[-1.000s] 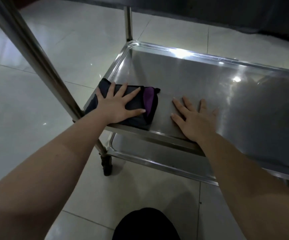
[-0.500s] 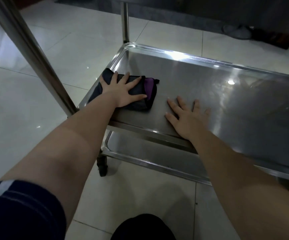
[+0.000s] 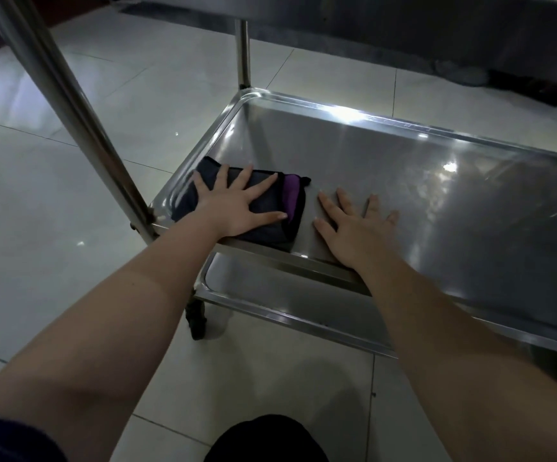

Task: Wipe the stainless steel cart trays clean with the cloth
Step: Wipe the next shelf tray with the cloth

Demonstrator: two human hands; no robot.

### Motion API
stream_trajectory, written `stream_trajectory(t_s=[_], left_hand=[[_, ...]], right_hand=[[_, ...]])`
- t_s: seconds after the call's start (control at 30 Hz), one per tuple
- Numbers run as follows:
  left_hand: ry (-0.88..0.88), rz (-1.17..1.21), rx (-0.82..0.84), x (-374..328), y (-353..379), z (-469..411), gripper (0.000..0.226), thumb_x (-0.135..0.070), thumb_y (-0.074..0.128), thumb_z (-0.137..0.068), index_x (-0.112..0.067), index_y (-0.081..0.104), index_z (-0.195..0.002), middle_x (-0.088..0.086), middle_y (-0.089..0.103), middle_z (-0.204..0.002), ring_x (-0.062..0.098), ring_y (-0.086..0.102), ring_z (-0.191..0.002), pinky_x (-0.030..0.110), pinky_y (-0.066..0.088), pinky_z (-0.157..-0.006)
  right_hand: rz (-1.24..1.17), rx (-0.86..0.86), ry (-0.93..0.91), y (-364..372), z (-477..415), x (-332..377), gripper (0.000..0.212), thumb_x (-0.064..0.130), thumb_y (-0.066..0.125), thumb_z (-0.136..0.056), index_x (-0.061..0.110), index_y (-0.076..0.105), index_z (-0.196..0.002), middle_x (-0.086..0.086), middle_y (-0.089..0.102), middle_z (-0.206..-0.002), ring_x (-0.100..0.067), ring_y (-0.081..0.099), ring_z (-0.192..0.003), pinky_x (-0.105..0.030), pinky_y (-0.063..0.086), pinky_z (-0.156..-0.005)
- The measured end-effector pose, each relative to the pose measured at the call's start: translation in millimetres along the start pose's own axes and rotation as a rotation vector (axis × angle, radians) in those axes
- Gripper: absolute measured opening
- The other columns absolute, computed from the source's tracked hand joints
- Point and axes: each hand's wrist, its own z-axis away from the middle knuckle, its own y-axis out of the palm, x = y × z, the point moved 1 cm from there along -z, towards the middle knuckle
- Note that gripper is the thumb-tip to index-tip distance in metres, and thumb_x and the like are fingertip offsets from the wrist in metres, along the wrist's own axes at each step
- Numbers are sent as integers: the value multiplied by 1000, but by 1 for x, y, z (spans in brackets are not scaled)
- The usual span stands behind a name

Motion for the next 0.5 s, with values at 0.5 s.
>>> stream_trajectory(t_s=[0.5], left_hand=[[29, -5, 2, -76, 9, 1, 94, -104, 1, -53, -68, -14, -138, -9, -11, -164, 41, -14, -147, 79, -12, -101]], right_hand=[[-52, 48, 130, 15, 3, -112, 68, 86, 3, -78, 64, -16, -139, 20, -16, -160, -41, -12, -147, -70, -2, -110]])
